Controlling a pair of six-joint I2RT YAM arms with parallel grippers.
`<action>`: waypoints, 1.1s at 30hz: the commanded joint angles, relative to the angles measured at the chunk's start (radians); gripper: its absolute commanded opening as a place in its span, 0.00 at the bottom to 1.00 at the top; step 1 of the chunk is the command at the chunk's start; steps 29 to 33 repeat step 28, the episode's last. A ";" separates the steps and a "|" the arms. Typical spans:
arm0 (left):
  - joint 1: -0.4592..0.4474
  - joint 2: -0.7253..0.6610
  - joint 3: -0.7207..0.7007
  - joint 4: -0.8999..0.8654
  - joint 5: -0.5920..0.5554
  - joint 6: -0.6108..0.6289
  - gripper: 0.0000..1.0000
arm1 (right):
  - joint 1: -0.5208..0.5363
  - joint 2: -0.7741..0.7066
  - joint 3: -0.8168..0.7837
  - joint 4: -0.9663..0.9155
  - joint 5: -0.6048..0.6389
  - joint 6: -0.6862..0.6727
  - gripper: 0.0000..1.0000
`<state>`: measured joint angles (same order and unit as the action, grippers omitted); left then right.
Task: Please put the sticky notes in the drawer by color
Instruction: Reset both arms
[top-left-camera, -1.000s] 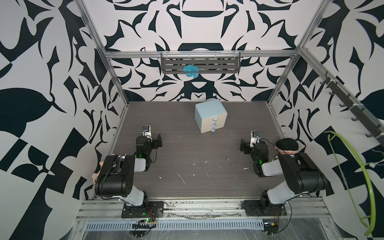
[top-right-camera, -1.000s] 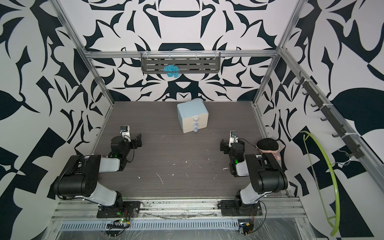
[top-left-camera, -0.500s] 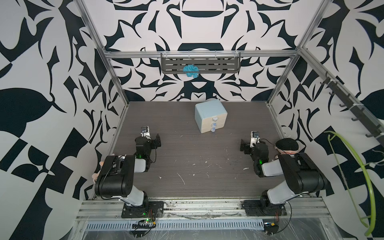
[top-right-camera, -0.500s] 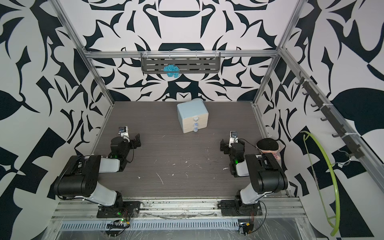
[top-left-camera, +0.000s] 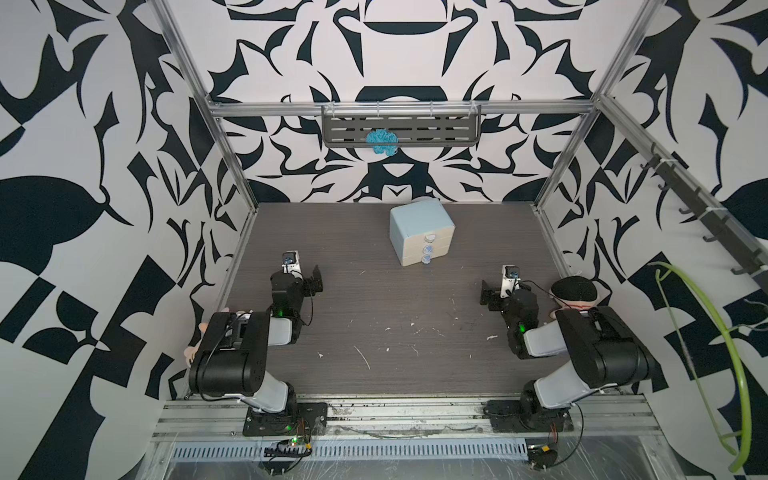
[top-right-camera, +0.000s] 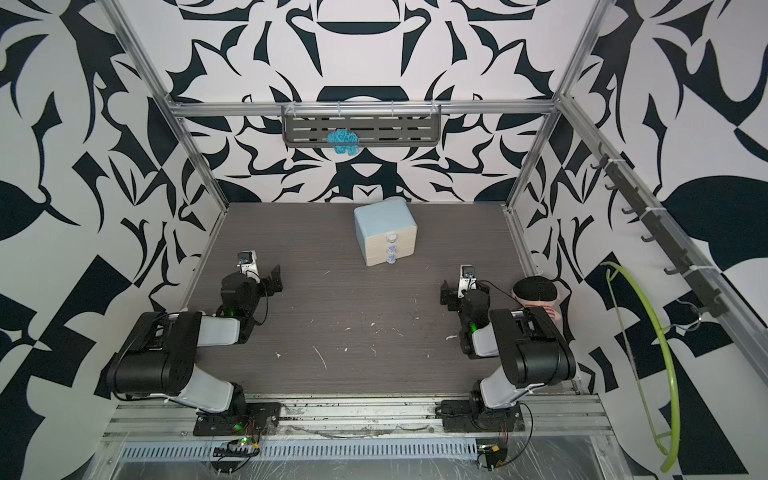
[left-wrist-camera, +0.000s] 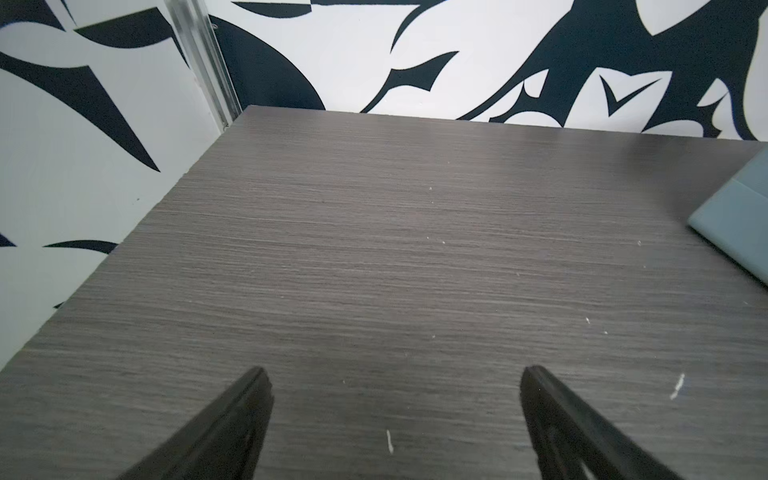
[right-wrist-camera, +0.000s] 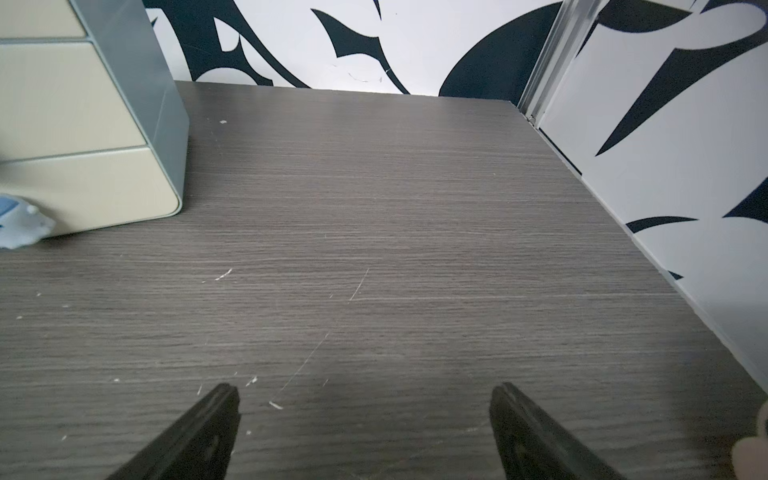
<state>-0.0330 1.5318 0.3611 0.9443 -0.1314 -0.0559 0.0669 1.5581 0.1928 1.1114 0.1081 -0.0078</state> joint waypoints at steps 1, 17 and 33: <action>-0.001 0.009 0.010 -0.052 -0.021 -0.007 0.99 | 0.003 -0.023 0.027 0.012 -0.002 -0.011 0.99; -0.001 0.006 0.007 -0.049 -0.007 -0.001 0.99 | 0.003 -0.046 0.009 0.027 -0.019 -0.014 0.99; -0.004 0.005 0.000 -0.038 -0.057 -0.014 0.99 | 0.004 -0.040 0.016 0.017 -0.022 -0.015 0.99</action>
